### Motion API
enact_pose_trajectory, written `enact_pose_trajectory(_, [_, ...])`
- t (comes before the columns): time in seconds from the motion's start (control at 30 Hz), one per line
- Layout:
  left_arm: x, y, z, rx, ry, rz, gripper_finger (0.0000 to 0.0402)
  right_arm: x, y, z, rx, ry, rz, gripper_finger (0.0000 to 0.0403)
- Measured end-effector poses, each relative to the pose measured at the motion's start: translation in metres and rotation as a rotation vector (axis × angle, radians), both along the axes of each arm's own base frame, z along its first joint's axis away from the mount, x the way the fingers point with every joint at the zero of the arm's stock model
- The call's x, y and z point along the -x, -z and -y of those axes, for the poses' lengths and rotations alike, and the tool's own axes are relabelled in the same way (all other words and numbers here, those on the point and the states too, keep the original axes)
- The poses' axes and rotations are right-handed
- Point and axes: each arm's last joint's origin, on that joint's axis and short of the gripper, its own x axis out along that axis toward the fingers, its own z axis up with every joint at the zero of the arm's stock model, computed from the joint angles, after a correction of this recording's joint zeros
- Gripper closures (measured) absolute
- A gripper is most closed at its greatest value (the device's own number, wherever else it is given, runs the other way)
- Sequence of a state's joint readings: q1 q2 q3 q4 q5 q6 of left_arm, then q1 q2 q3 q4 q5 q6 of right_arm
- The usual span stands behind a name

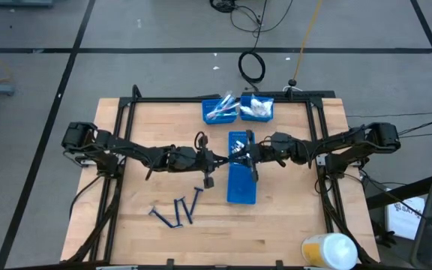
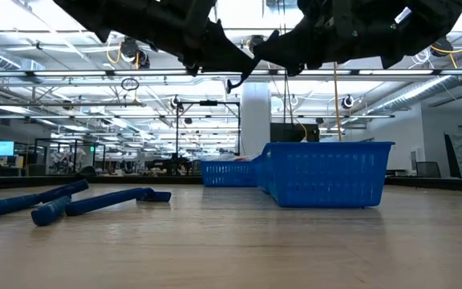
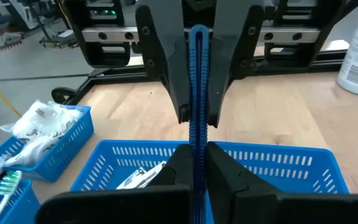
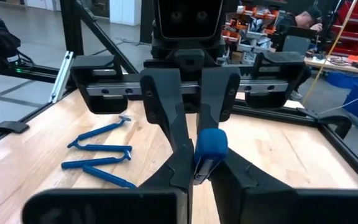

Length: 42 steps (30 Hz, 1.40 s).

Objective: Pick & Place Travel size toiletries
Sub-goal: Put the blue safety razor in the bottom blue bin

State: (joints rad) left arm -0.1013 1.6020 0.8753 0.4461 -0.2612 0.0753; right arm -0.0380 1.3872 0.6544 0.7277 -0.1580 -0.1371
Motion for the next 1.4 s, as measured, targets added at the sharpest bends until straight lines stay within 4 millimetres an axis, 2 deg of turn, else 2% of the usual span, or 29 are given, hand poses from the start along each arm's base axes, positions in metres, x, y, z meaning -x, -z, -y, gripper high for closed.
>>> enact_pose_trajectory(0.13, [0.0,0.0,0.0,0.057,-0.019,0.011,0.0367,0.0,0.0,0.0,0.004,0.0,0.002,0.038])
enact_pose_trajectory(0.23, [0.001,0.002,-0.001,0.108,-0.087,0.005,0.0328,0.0,0.001,0.0,0.004,0.004,-0.008,0.038])
enact_pose_trajectory(0.37, [0.008,0.011,-0.006,0.083,-0.219,-0.112,0.0269,0.001,0.007,-0.002,-0.056,-0.044,-0.082,0.038])
enact_pose_trajectory(0.5, [0.014,0.021,-0.008,0.101,-0.28,-0.21,0.0221,0.004,0.015,-0.009,-0.168,-0.153,-0.189,0.038])
enact_pose_trajectory(0.63, [0.018,0.027,-0.007,0.166,-0.301,-0.262,0.0192,0.007,0.023,-0.027,-0.195,-0.229,-0.293,0.038])
enact_pose_trajectory(0.73, [0.019,0.029,-0.007,0.198,-0.32,-0.273,0.018,0.013,0.025,-0.034,-0.195,-0.249,-0.361,0.038])
enact_pose_trajectory(1.1, [0.021,0.031,-0.001,0.267,-0.343,-0.278,0.0183,0.031,0.034,-0.034,-0.281,-0.196,-0.6,0.0371])
enact_pose_trajectory(1.4, [0.021,0.031,-0.001,0.301,-0.36,-0.267,0.0188,0.031,0.033,-0.035,-0.289,-0.192,-0.595,0.0291])
